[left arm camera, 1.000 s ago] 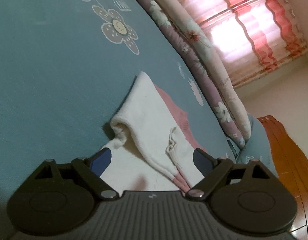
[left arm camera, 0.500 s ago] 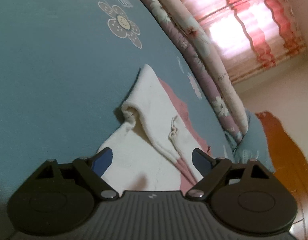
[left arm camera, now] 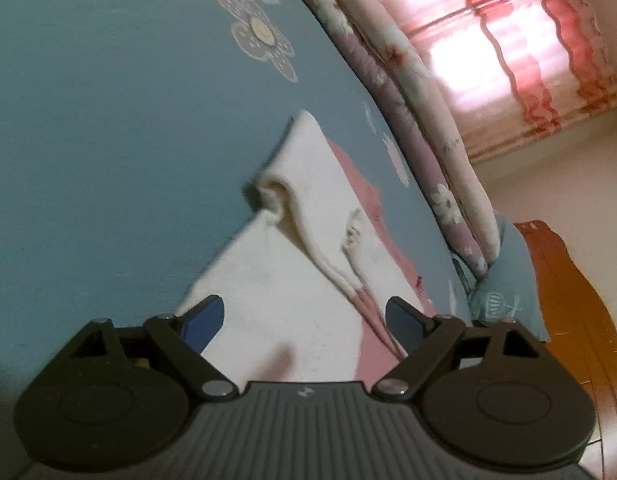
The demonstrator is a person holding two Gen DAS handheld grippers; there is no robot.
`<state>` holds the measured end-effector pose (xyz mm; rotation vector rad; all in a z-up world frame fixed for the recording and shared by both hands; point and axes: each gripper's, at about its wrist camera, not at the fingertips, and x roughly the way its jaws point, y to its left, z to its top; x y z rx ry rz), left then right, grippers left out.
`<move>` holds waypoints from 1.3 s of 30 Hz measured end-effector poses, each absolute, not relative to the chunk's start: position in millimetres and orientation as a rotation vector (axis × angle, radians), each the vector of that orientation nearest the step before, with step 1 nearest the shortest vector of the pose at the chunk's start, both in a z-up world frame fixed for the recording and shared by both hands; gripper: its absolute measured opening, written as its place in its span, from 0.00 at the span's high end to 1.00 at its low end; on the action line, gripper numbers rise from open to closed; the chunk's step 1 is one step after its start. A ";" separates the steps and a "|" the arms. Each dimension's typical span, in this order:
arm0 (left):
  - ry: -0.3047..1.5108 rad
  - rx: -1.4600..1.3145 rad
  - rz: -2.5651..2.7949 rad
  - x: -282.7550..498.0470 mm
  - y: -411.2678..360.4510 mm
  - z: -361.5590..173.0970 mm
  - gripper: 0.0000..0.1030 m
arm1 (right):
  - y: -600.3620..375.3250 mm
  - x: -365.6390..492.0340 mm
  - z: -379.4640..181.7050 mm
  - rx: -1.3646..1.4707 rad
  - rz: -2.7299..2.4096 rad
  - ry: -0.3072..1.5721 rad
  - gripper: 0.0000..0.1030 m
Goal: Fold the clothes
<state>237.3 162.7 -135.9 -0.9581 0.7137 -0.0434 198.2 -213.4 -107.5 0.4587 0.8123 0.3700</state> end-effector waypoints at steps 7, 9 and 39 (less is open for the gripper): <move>0.717 -0.934 -0.084 217.3 161.6 -113.3 0.14 | -213.0 197.1 -106.6 0.457 0.375 0.806 0.15; 0.730 -0.927 -0.113 219.1 152.7 -112.6 0.12 | -212.1 198.3 -108.2 0.453 0.368 0.814 0.15; 0.903 -0.958 -0.136 133.3 81.1 -143.1 0.12 | -265.1 172.3 -144.0 0.787 0.388 0.912 0.11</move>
